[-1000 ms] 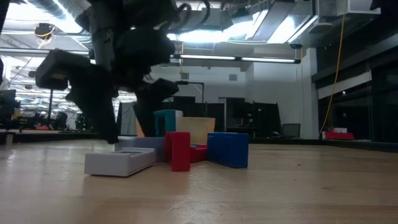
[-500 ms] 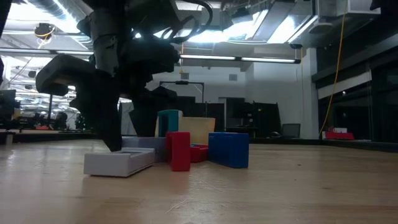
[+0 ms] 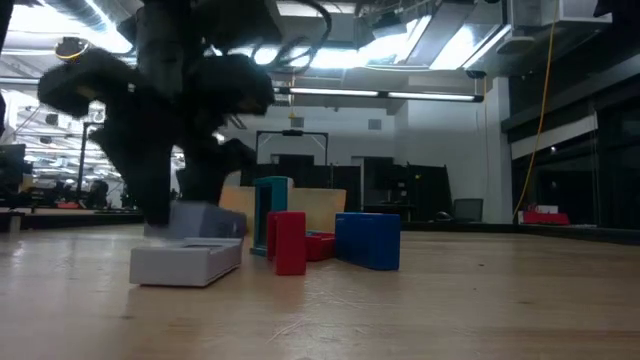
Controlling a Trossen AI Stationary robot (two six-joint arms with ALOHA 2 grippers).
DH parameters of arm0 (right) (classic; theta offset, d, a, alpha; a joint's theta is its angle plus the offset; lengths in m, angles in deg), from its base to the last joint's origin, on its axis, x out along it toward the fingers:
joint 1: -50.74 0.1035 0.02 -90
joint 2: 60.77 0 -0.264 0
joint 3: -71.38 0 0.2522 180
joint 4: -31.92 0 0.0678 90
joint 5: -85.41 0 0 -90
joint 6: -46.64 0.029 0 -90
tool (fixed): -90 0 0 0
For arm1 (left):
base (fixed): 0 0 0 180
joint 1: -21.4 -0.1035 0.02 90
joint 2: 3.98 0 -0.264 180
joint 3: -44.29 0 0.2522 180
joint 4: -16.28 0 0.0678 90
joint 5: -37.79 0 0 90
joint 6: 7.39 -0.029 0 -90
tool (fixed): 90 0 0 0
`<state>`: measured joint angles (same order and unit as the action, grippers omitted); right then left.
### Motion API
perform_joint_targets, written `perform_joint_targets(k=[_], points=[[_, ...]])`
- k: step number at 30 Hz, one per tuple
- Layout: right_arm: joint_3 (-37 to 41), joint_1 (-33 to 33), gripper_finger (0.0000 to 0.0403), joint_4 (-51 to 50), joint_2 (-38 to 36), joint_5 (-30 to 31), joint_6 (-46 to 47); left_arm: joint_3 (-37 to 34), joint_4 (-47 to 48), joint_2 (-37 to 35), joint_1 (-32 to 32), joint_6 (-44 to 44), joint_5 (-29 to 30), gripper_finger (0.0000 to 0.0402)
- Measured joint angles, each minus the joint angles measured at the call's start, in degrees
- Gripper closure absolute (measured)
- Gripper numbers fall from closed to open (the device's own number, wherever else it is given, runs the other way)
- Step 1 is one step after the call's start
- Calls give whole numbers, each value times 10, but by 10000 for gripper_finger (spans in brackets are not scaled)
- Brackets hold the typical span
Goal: Pick & Place Office items
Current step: Put the light blue charger adapter into the orange bin
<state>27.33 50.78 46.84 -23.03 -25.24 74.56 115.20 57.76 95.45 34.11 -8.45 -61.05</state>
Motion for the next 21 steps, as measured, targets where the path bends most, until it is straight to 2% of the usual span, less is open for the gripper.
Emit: perform_joint_targets(k=[9, 15, 19, 21], points=[[0, 0, 142, -1, 0, -14, -21, 0, 51, -101, -11, 85, 11, 190], [0, 0, 142, -1, 0, -15, -45, 0, 19, -166, -66, 176, 92, 190], [0, 0, 142, 0, 0, -15, -55, 1, -25, -182, -133, 210, 166, 190], [0, 0, 142, -1, 0, -14, -55, 1, -56, -182, -176, 215, 183, 190]])
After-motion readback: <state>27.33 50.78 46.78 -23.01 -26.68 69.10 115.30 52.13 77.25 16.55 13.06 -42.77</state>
